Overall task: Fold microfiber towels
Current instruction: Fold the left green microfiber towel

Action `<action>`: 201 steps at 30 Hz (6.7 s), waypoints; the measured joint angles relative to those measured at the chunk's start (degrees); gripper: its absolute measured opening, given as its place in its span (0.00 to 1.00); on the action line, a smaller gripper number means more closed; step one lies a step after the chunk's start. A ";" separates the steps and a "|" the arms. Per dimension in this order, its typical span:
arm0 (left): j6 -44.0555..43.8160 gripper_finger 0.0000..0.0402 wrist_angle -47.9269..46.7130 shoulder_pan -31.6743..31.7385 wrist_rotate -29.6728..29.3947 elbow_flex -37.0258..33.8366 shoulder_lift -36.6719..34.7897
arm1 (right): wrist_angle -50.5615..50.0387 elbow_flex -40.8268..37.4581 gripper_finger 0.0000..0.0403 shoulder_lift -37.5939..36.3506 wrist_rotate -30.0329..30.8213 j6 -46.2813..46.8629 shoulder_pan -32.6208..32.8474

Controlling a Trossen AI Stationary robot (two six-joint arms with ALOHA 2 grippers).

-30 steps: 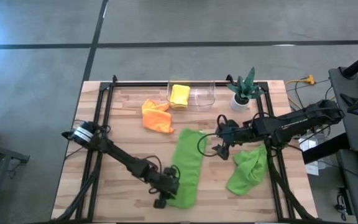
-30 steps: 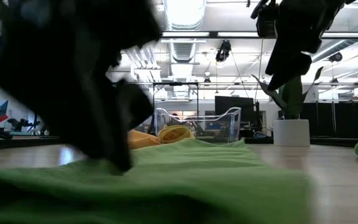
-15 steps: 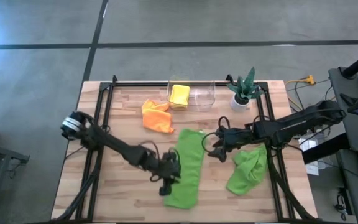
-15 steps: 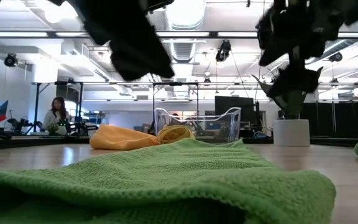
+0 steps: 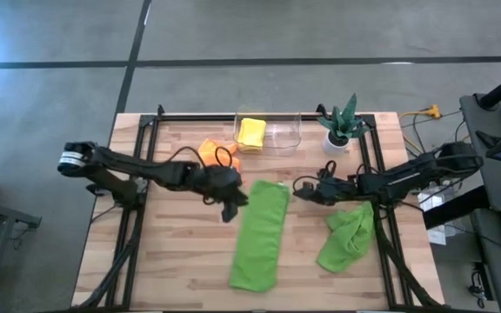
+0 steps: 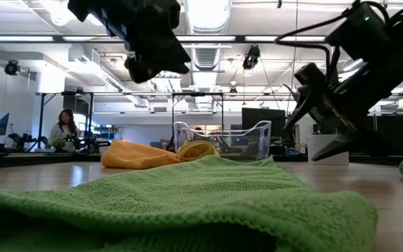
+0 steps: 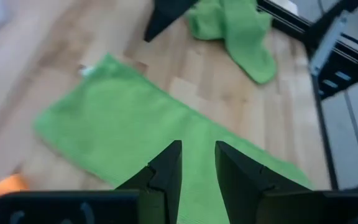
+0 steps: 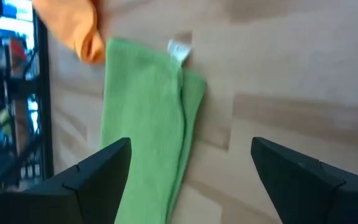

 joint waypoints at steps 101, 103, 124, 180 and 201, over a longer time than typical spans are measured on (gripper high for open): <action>7.34 0.20 -1.22 5.46 14.12 -5.48 -1.47 | -5.28 18.50 0.55 23.98 -7.74 -3.05 -7.46; 7.32 0.20 -1.22 5.46 14.12 -5.48 -1.47 | -5.18 18.51 0.52 24.33 -7.93 -3.05 -7.46; 7.30 0.20 -1.22 5.46 14.10 -5.48 -1.47 | -6.39 18.45 0.22 24.75 -8.10 -6.08 -7.44; -36.06 0.20 29.70 -7.11 0.31 -11.77 24.30 | -4.43 18.78 0.04 17.00 -5.35 -30.98 -7.21; -37.70 0.20 27.61 -7.09 -11.36 -11.38 24.16 | -3.23 19.92 0.04 9.33 -9.86 -55.87 -2.28</action>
